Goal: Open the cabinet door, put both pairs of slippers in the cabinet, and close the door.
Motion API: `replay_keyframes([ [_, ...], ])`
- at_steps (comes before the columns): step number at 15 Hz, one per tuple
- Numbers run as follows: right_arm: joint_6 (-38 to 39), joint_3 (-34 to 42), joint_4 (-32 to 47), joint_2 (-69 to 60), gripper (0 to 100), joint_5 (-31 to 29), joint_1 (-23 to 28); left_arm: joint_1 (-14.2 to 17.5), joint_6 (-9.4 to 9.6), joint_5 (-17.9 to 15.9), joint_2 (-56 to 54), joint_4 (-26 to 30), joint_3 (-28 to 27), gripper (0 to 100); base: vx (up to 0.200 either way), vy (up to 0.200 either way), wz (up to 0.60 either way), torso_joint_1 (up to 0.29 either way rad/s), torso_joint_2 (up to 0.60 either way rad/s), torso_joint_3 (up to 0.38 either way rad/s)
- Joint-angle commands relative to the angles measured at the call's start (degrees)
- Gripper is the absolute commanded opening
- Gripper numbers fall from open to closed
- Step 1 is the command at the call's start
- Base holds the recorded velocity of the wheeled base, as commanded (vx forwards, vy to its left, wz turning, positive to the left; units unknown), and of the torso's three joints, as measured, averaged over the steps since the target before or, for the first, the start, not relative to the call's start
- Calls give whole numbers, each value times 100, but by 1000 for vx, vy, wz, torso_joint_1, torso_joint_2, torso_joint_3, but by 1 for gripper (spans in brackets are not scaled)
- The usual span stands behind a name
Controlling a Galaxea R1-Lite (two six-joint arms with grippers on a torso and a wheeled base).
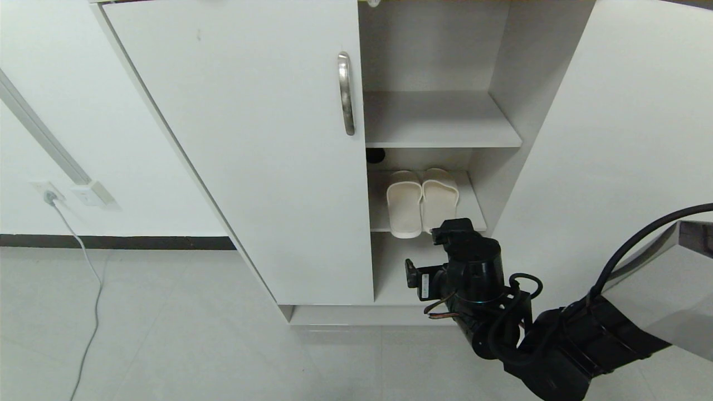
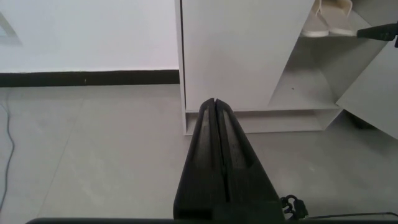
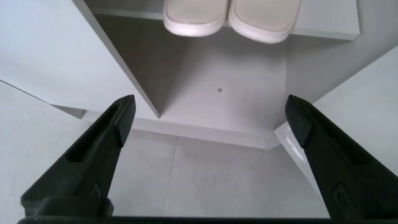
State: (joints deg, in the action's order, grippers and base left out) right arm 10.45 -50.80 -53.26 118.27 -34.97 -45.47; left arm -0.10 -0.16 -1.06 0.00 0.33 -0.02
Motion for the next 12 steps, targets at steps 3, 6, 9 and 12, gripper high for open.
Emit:
replay_keyframes([
  [3,1,70,0,20,100,8,3,1,-2,1,9,2,-6,0,0,0,0,0,0,0],
  [6,1,70,0,20,100,8,3,1,16,-17,9,2,-6,0,0,0,0,4,1,38],
  [9,-8,79,0,29,100,-1,3,1,16,-17,9,2,2,0,0,0,0,7,-4,180],
  [12,-8,88,0,20,100,-9,3,1,7,-17,9,2,-6,0,0,0,0,1,1,193],
])
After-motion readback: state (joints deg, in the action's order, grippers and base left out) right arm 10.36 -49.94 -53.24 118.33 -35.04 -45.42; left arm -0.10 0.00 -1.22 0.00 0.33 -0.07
